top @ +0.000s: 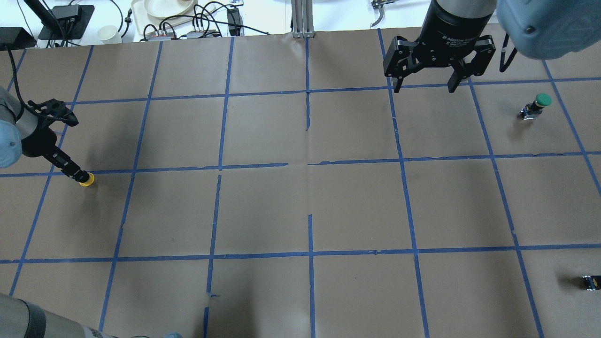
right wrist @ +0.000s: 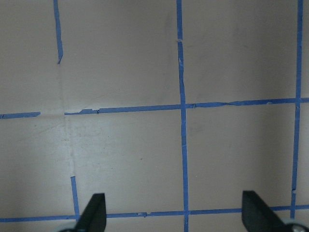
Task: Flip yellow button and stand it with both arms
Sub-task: 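Lift the yellow button and carry it toward the right gripper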
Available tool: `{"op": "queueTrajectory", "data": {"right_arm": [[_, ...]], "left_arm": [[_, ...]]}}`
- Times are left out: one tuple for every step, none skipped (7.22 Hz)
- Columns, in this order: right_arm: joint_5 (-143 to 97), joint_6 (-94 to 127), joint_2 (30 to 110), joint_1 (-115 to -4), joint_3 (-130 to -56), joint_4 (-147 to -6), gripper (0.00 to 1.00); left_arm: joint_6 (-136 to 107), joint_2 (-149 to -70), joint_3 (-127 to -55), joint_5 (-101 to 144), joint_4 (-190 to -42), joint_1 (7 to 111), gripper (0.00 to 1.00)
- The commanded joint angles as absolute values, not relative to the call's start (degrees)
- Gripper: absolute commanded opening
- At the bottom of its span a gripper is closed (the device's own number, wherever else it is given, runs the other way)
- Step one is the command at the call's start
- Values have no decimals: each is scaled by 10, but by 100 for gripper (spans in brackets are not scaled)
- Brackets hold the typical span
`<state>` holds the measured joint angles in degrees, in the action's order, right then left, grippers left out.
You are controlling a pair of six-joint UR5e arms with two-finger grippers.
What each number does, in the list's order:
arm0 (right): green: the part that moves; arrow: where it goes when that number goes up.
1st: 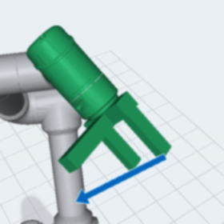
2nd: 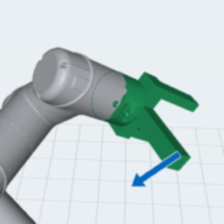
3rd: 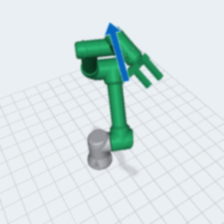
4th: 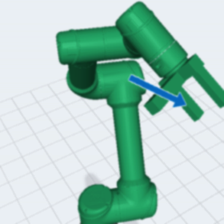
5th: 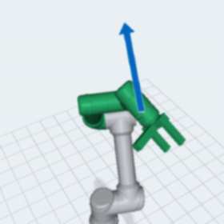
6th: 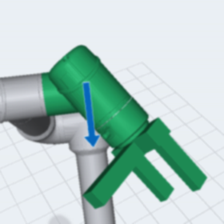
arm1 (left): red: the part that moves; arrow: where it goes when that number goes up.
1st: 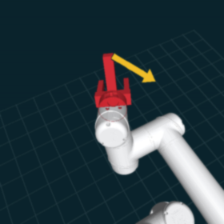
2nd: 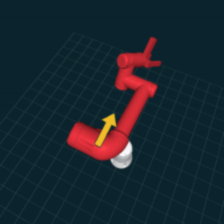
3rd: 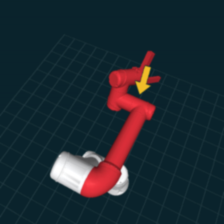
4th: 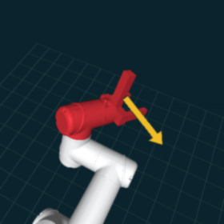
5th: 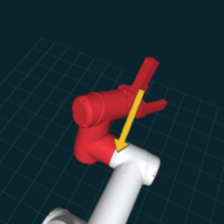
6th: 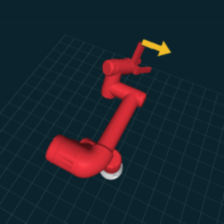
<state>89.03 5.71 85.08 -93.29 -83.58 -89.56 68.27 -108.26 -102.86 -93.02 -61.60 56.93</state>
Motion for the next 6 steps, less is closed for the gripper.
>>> {"op": "queueTrajectory", "data": {"right_arm": [[890,57,851,-933,-836,-896,100],[890,57,851,-933,-835,-896,100],[890,57,851,-933,-836,-896,100],[890,57,851,-933,-836,-896,100],[889,57,851,-930,-832,-896,100],[888,59,850,-926,-828,-896,100]], "left_arm": [[664,-1032,-990,-869,-768,592,4],[661,-1014,-989,-811,-806,614,4],[660,-1005,-986,-765,-846,634,4],[645,-989,-985,-687,-901,640,4],[598,-966,-984,-615,-982,640,4],[599,-949,-1001,-570,-1032,649,4]]}}
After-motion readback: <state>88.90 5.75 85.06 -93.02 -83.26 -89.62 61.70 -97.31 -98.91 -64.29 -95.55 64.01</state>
